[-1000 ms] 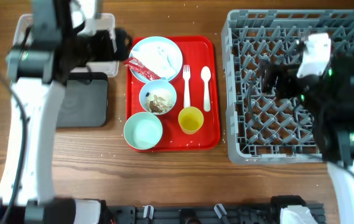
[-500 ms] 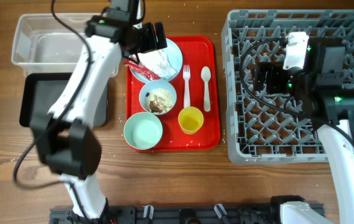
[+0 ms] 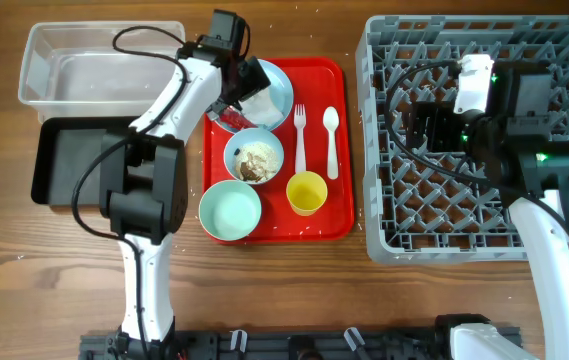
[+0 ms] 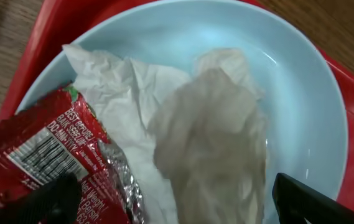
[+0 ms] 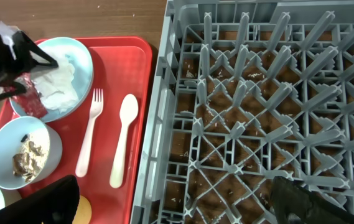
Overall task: Sort waste into correct bins and load items into the dishwasher rack
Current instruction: 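Reach the left gripper to the plate and grasp the wrapper and tissue, then carry the wrapper and tissue left and drop them into the clear bin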
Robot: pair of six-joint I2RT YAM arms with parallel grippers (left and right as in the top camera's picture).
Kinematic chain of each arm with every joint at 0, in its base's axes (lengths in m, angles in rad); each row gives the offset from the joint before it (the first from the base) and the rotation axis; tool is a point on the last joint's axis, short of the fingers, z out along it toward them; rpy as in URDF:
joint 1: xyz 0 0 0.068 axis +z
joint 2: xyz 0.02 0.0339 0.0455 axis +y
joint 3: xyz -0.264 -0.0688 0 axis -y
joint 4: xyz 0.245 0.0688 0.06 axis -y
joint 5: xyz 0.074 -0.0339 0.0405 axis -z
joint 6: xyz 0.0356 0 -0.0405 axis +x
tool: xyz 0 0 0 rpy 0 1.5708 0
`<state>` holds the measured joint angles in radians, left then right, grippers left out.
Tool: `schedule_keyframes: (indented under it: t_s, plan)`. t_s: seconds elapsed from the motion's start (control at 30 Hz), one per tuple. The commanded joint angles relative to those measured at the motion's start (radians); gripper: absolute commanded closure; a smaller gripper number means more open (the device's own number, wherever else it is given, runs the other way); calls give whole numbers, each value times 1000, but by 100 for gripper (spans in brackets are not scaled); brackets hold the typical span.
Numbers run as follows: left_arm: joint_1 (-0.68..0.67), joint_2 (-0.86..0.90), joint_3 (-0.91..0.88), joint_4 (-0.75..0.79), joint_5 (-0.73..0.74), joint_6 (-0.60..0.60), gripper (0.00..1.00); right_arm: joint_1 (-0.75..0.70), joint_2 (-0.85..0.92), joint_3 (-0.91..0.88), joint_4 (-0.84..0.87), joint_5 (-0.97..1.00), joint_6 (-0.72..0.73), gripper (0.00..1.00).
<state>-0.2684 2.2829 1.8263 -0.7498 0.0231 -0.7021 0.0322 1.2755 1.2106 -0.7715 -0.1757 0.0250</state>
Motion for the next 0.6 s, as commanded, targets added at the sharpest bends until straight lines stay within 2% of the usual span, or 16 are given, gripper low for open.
schedule_keyframes:
  t_s: [0.0, 0.07, 0.13, 0.2, 0.27, 0.33, 0.43, 0.57]
  plan:
    - [-3, 37, 10, 22, -18, -17, 0, 3, 10, 18, -1, -10, 12, 0]
    - [-3, 52, 10, 21, -18, -17, 0, 3, 10, 18, -2, -10, 12, 0]
    - [-3, 64, 9, 21, -18, -17, 15, 3, 11, 18, -3, -10, 12, 0]
    - [-4, 70, 6, 21, -18, -17, 51, 3, 11, 18, -4, -10, 12, 0]
    - [-4, 70, 6, 21, -18, -17, 78, 3, 11, 17, -4, -10, 12, 0]
    - [-4, 70, 6, 21, -17, -17, 96, 3, 11, 13, -2, -10, 12, 0]
    - [-4, 62, 8, 21, -17, -10, 96, 3, 11, 12, -3, -10, 12, 0]
    - [-2, -22, 37, 17, -18, 97, 96, 3, 11, 12, -3, -10, 11, 0]
